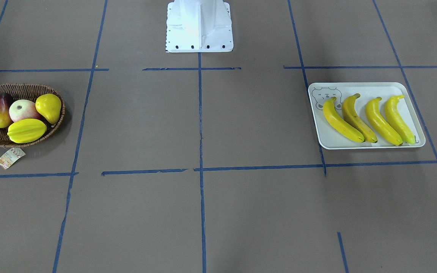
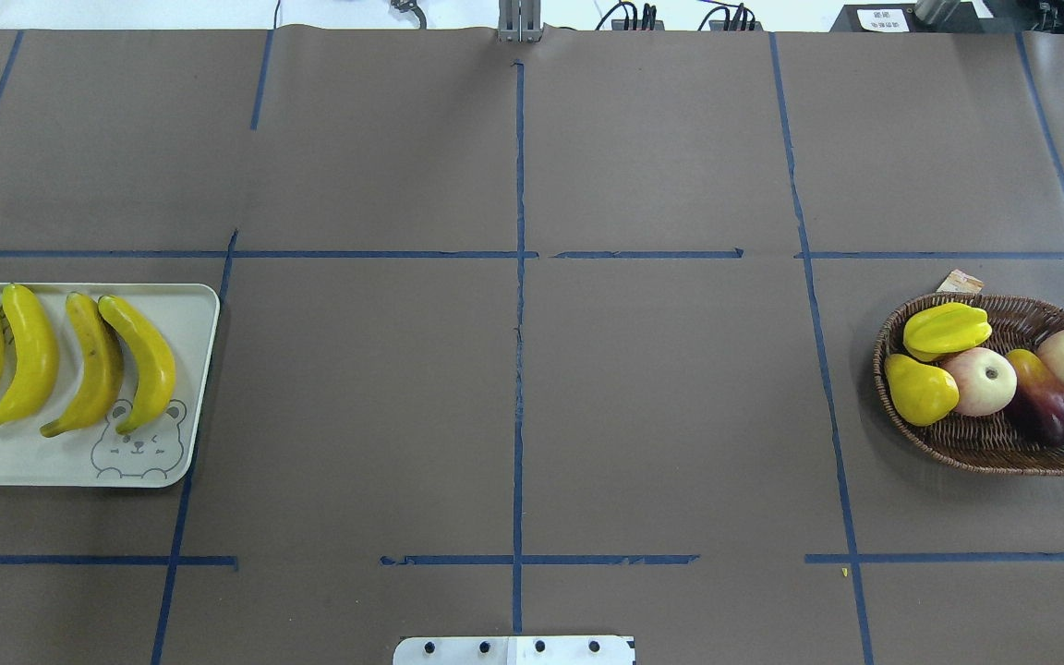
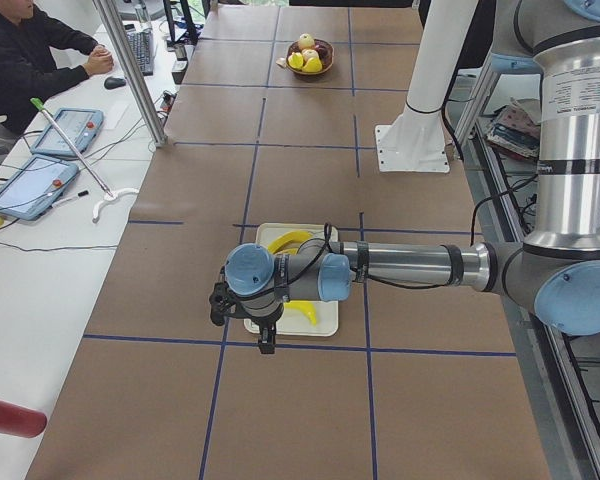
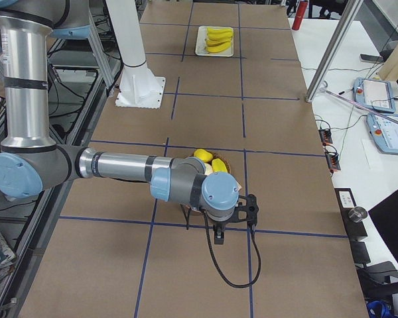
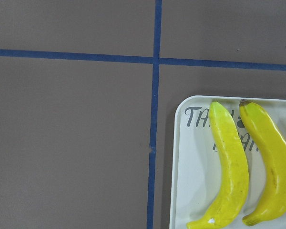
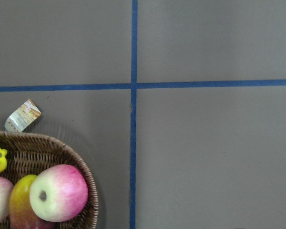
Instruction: Transfer all bananas from basket to plate
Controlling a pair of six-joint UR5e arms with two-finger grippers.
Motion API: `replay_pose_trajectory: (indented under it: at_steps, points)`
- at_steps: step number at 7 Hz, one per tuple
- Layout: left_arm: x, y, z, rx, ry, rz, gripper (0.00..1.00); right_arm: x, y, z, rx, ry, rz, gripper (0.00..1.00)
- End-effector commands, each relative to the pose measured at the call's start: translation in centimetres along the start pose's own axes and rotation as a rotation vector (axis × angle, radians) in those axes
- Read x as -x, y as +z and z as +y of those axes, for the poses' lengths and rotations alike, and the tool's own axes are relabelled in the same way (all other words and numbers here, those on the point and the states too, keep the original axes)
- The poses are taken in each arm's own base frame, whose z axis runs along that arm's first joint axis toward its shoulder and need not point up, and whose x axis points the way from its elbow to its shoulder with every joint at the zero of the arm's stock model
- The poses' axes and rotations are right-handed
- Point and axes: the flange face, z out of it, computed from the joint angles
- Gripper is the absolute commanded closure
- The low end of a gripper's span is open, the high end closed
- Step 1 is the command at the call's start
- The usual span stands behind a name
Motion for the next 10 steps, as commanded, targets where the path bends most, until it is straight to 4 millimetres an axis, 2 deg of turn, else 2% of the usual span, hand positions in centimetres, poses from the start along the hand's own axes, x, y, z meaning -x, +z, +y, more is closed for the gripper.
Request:
replay_pose_trajectory:
  at_steps: [1, 4, 5, 10]
  points:
    - [-0.1, -0.1, -0.2, -0.001, 0.0, 0.0, 0.0, -1.4, 1.5, 1.8, 0.001, -0.004, 0.035, 0.0]
    - [-0.2, -0.2, 0.0, -0.004, 0.003, 0.0, 0.0, 1.1, 2.8, 0.5, 0.027, 0.029, 0.024, 0.0]
    - [-0.3, -0.3, 0.0, -0.005, 0.004, 0.0, 0.0, 2.3, 2.4, -0.7, 0.018, 0.026, 0.019, 0.0]
    - [-0.5, -0.3, -0.2, -0.006, 0.008, 0.0, 0.0, 2.2, 2.4, -0.8, 0.017, 0.024, 0.02, 0.0]
